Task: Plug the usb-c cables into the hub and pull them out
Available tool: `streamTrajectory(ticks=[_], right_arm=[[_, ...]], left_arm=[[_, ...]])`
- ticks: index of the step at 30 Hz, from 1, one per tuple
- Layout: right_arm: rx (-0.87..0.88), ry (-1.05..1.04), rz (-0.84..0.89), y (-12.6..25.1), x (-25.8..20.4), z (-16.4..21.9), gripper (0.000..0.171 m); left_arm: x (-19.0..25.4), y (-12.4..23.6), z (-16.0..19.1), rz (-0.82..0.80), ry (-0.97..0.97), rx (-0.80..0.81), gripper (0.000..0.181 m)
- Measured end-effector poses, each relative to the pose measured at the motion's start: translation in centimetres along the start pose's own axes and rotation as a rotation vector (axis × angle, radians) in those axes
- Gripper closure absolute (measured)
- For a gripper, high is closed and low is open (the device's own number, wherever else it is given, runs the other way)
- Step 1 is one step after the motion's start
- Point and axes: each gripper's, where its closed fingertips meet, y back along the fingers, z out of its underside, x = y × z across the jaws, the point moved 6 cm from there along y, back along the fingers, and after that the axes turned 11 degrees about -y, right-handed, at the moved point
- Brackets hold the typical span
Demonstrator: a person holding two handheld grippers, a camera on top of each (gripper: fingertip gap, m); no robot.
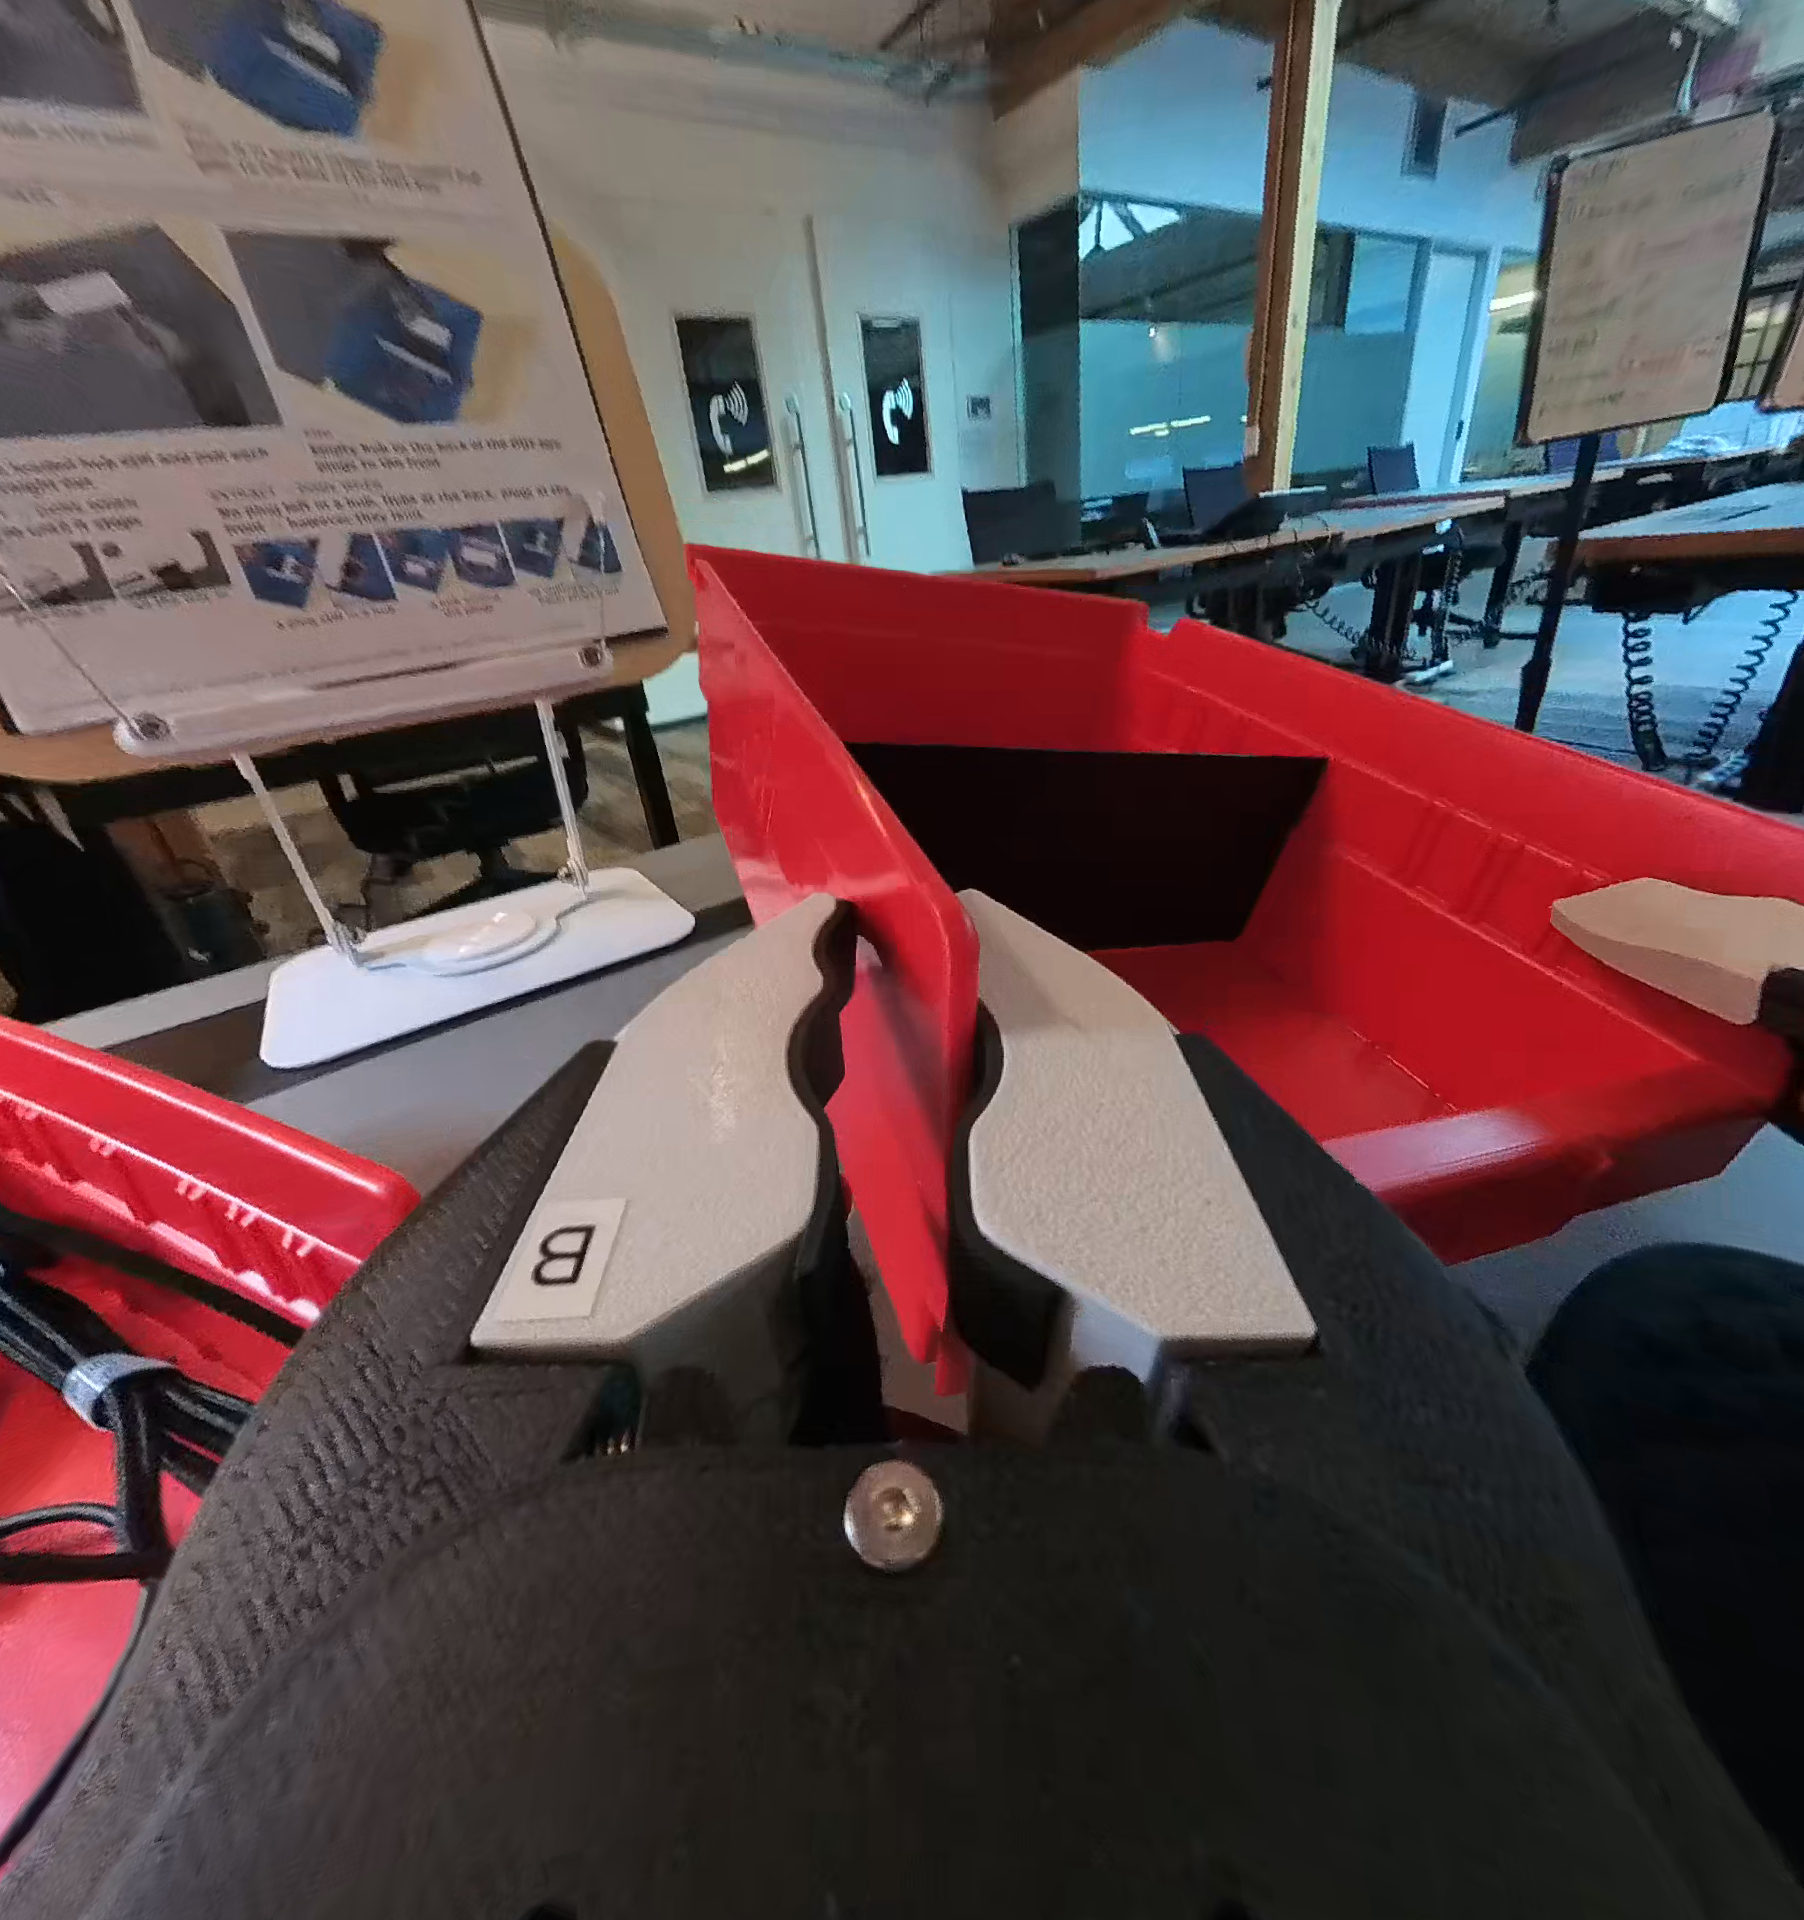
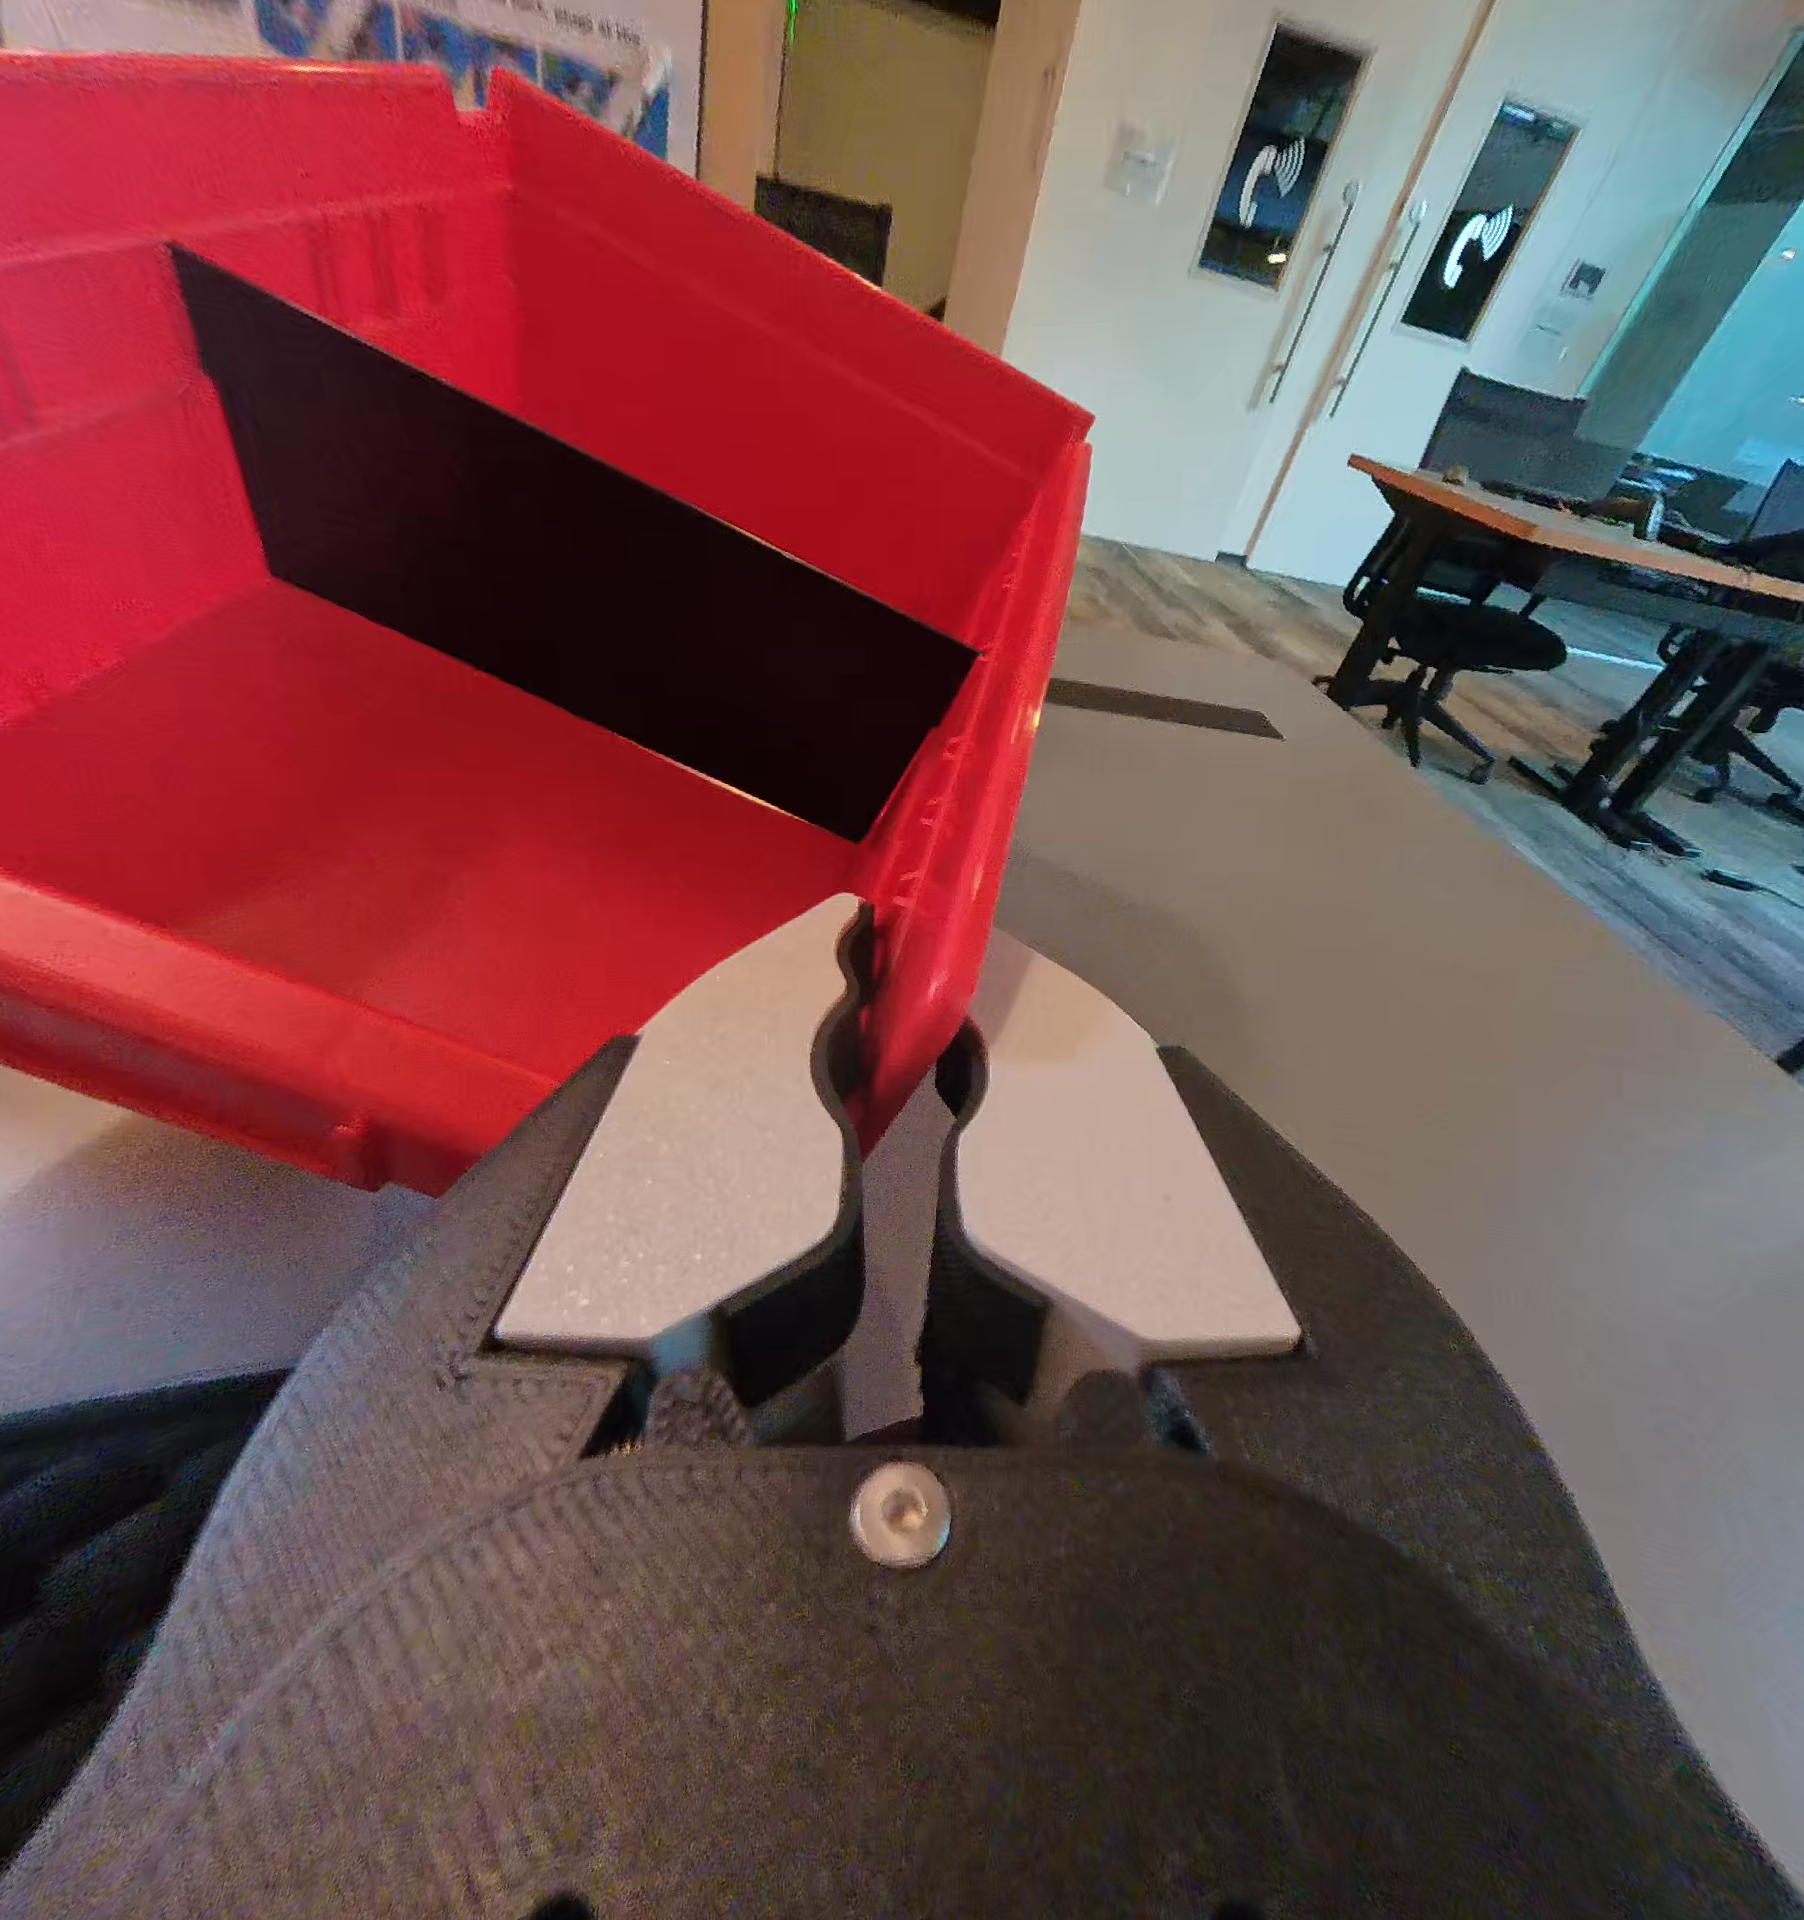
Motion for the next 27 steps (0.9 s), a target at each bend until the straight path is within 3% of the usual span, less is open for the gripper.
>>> streamTrajectory(ticks=[9, 14, 16, 18, 23, 27], right_arm=[[-0.165, 0.031, 0.049, -1.4, 0.1, 1.4, 0.160], [-0.129, 0.029, 0.082, -1.3, 0.3, 1.1, 0.155], [-0.058, 0.004, 0.080, -0.9, 0.6, 0.6, 0.138], [0.041, -0.039, 0.065, -0.4, 1.0, -0.1, 0.128], [0.435, -0.031, -0.170, 1.4, -0.2, -2.0, 0.093], [0.394, 0.355, -0.492, 2.7, -5.7, -0.5, 0.096]], left_arm=[[0.4, -0.8, 2.5, 0.078, 0.043, -0.133, 0.159], [0.6, -0.4, 3.0, 0.158, 0.077, -0.175, 0.152], [0.3, 0.3, 2.1, 0.169, 0.155, -0.120, 0.133], [-0.6, 1.2, 1.2, 0.128, 0.168, -0.031, 0.131], [-2.8, 5.1, 0.4, -0.026, -0.046, 0.073, 0.128], [-3.5, 9.4, 0.8, -0.074, -0.209, 0.038, 0.128]])
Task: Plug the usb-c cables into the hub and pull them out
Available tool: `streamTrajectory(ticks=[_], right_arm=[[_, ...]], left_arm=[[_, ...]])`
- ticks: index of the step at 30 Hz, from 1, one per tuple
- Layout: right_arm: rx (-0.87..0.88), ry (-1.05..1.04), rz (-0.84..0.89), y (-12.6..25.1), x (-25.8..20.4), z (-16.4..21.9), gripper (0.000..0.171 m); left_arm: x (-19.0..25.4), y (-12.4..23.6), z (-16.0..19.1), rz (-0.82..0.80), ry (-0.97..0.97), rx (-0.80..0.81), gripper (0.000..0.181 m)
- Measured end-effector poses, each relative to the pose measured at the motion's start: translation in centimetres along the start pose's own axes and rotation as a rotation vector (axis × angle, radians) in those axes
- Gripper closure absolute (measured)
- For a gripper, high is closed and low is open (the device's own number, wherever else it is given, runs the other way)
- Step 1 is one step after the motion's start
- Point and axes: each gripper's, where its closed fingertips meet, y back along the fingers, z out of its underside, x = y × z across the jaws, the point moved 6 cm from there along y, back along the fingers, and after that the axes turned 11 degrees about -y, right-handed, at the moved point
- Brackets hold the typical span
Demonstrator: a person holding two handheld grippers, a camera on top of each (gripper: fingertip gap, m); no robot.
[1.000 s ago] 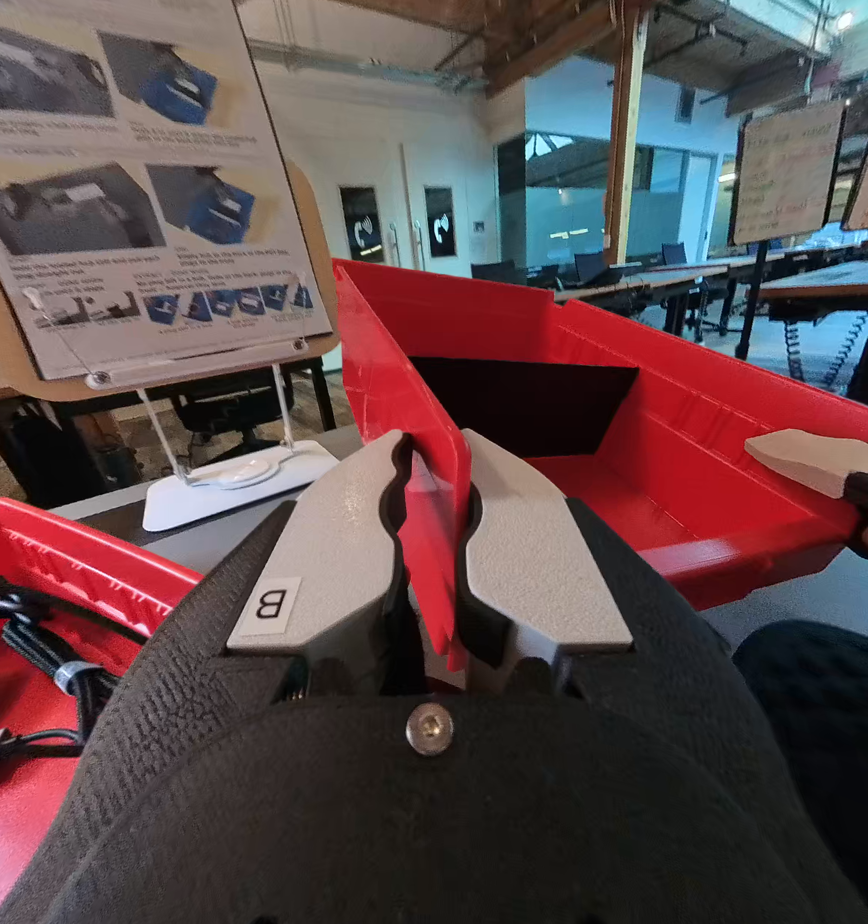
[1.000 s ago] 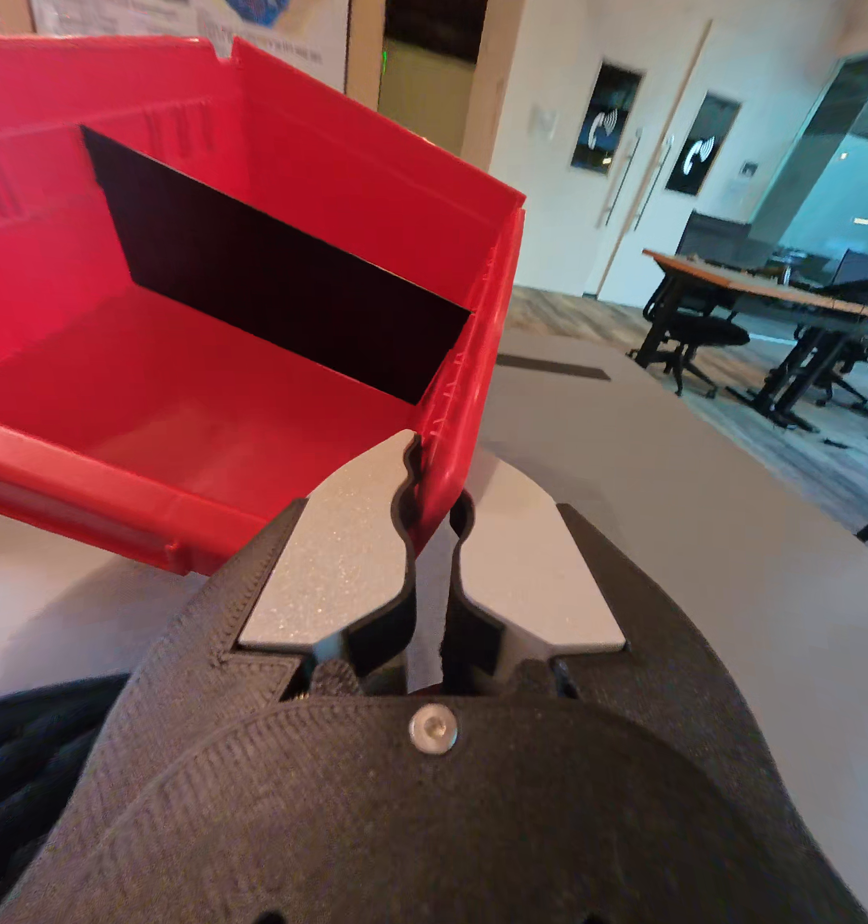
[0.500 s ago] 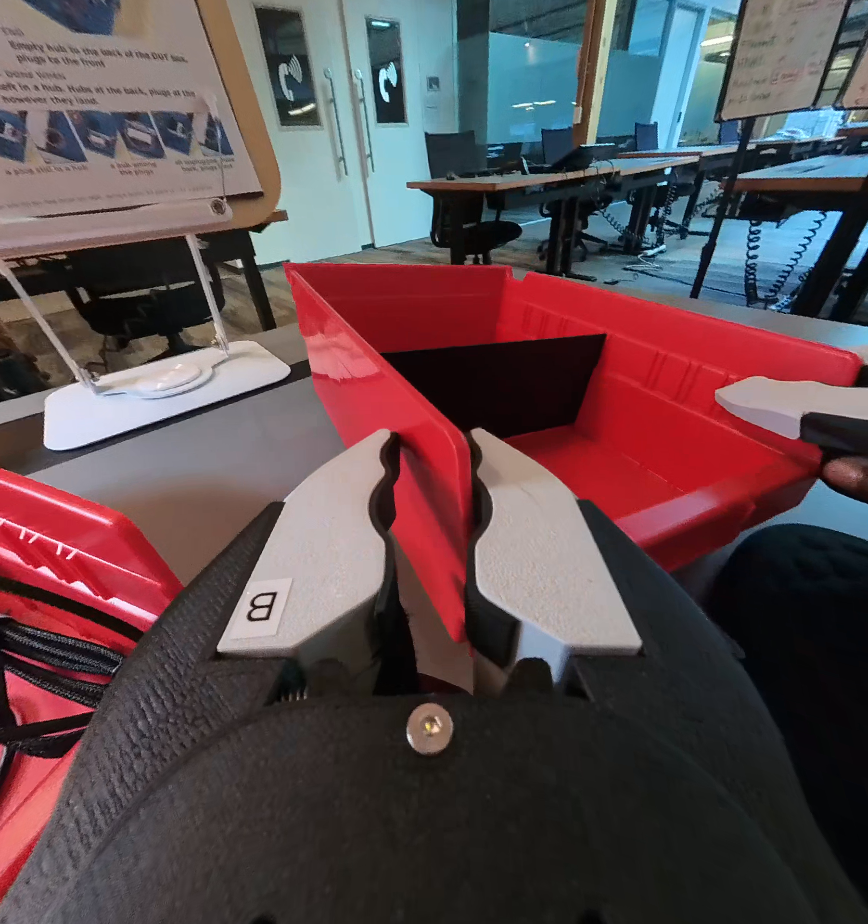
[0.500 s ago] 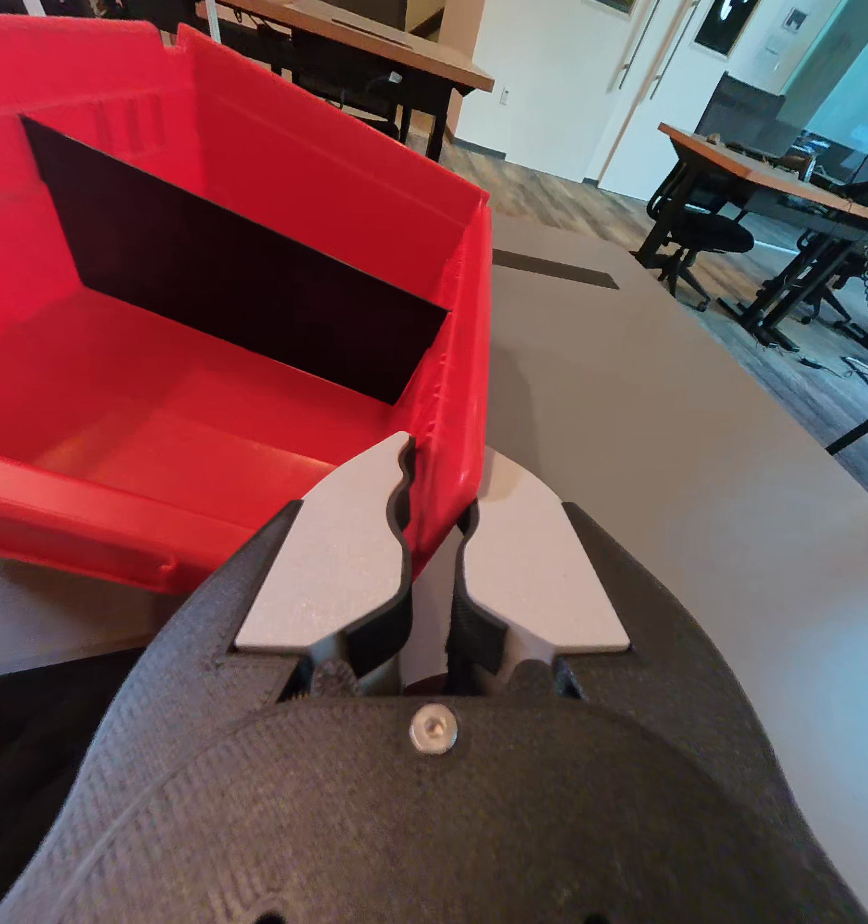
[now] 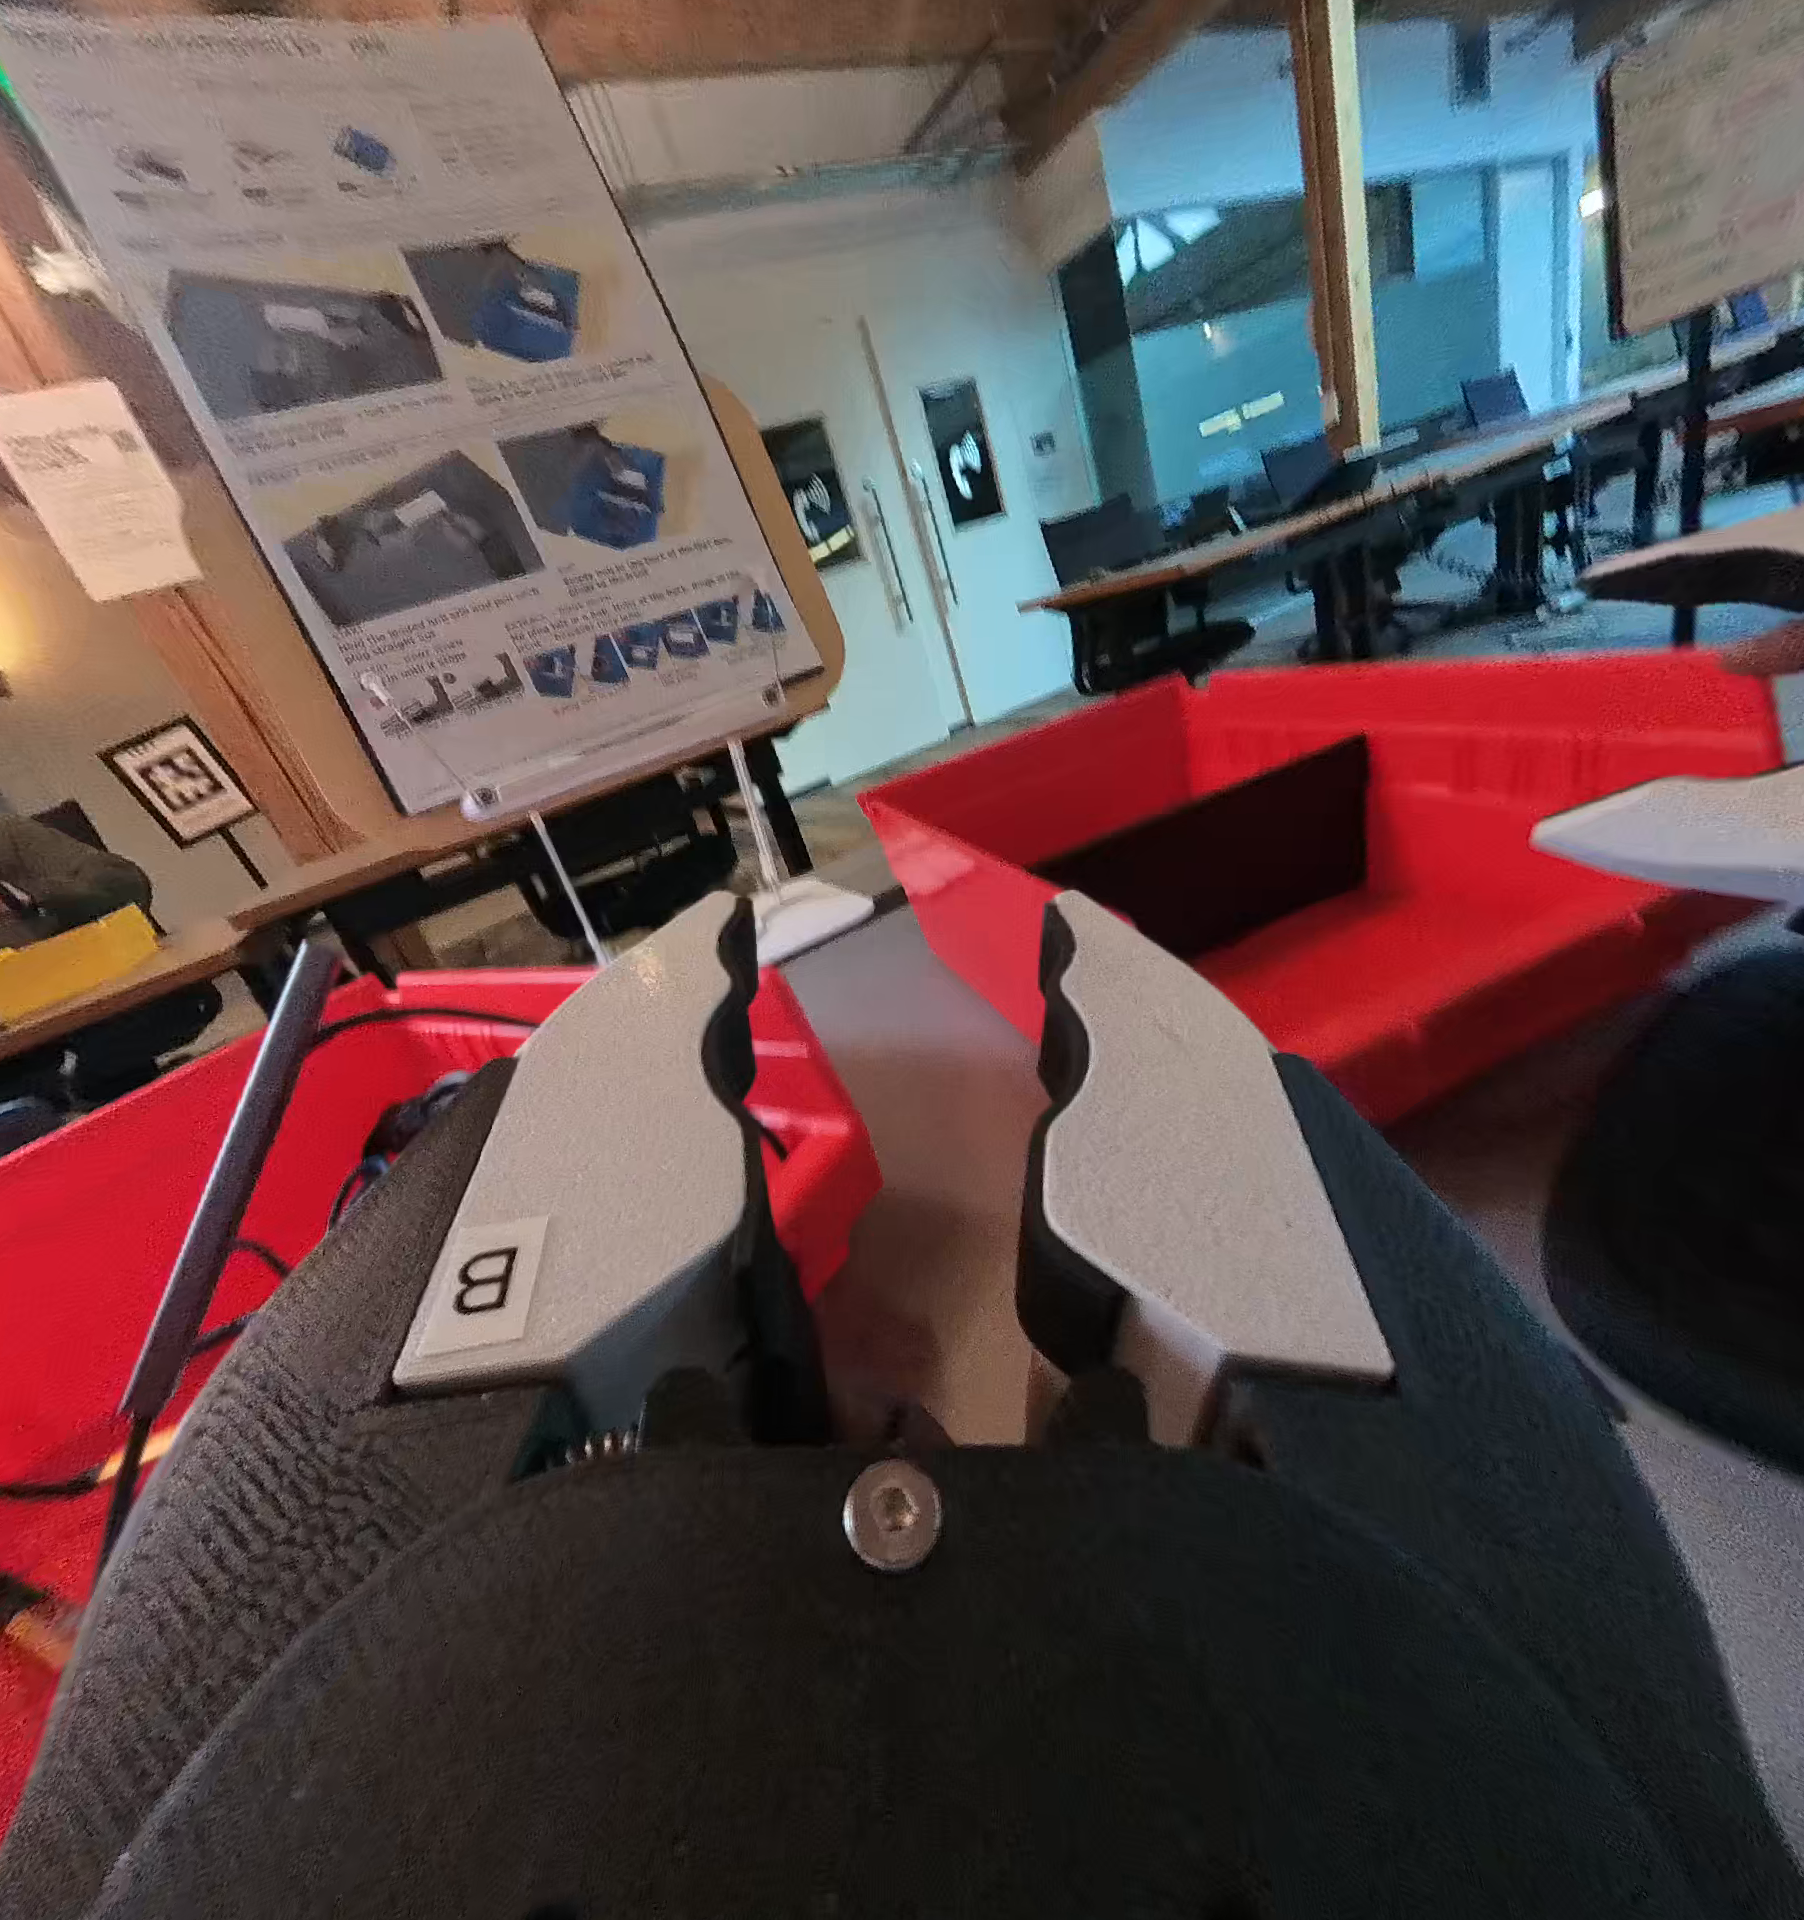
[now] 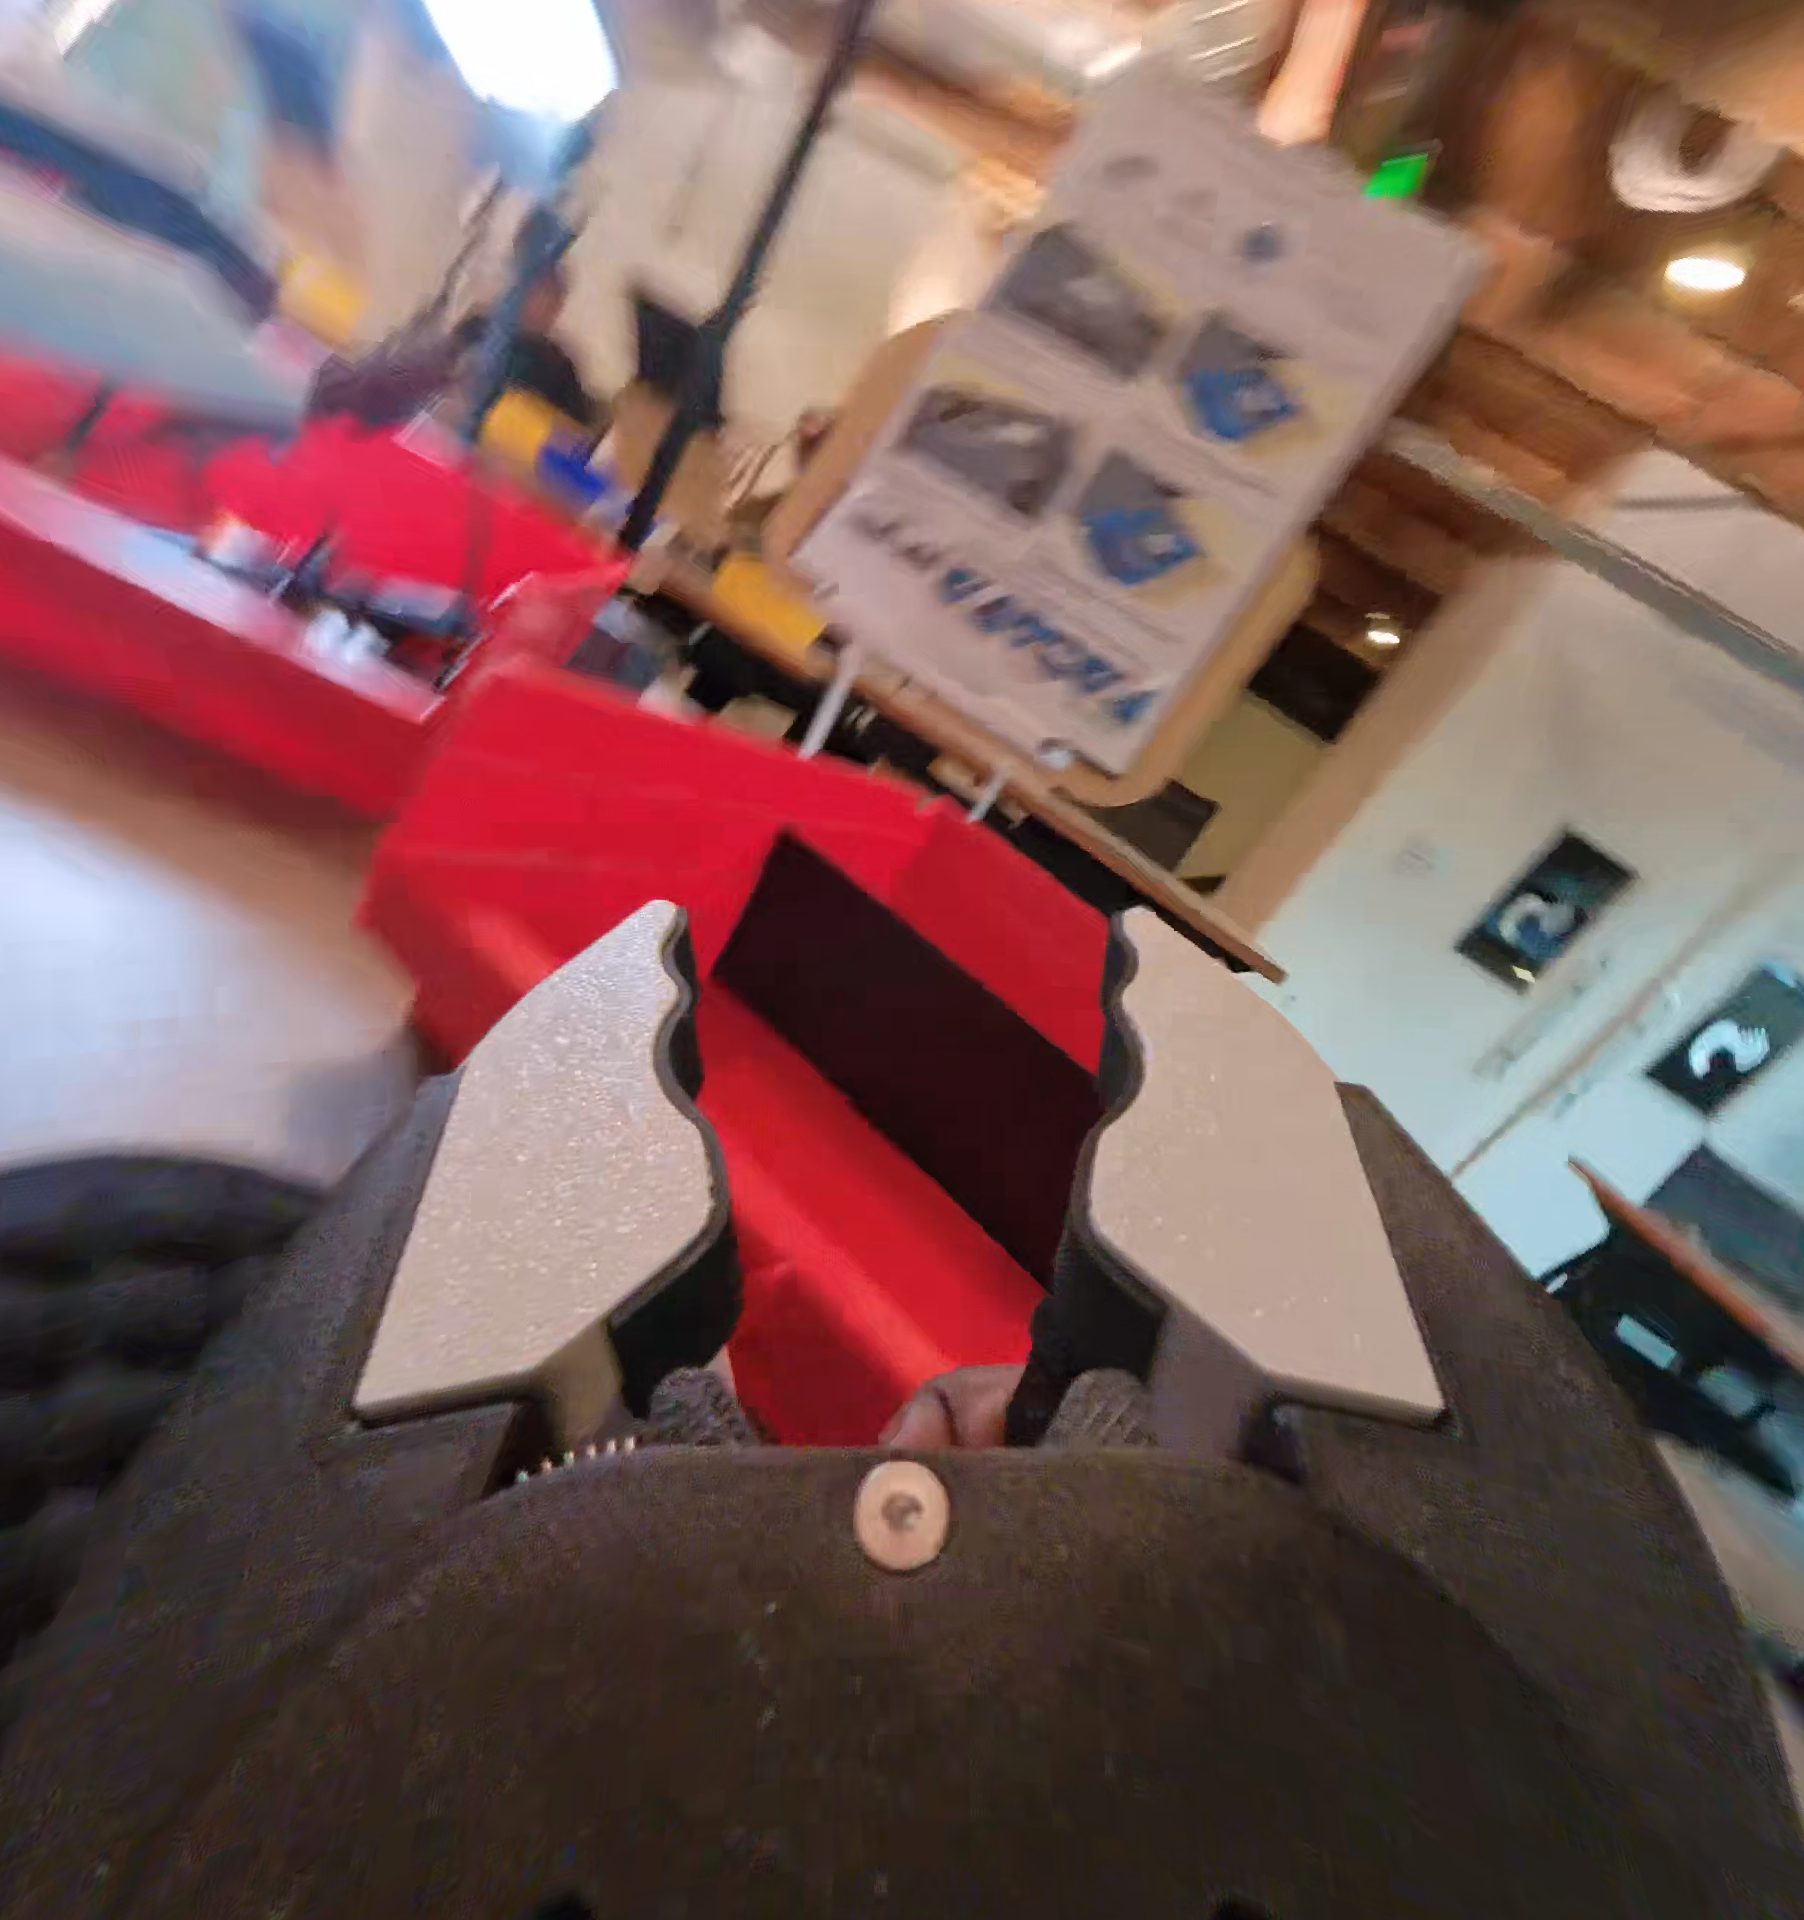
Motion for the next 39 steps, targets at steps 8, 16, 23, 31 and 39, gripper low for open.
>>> streamTrajectory(ticks=[8, 16, 23, 31, 39], right_arm=[[-0.377, 0.429, -0.190, -1.9, -6.1, 3.1, 0.126], [-0.550, 0.380, -0.172, -2.8, -5.9, 3.8, 0.134], [-0.691, 0.294, -0.039, -2.8, -2.8, 4.7, 0.133], [-0.883, 0.321, 0.054, -0.3, 3.6, 6.6, 0.132], [-0.870, 0.349, 0.116, 4.8, 7.8, 7.6, 0.133]], left_arm=[[-0.9, 1.6, 6.6, 0.095, -0.295, -0.564, 0.114], [-4.3, 1.0, 11.4, 0.072, -0.575, -0.826, 0.141], [-8.2, 4.8, 12.8, 0.086, -0.495, -0.836, 0.137], [-11.8, 9.8, 13.9, 0.102, -0.514, -0.824, 0.136], [-14.1, 15.0, 14.2, 0.120, -0.521, -0.796, 0.136]])
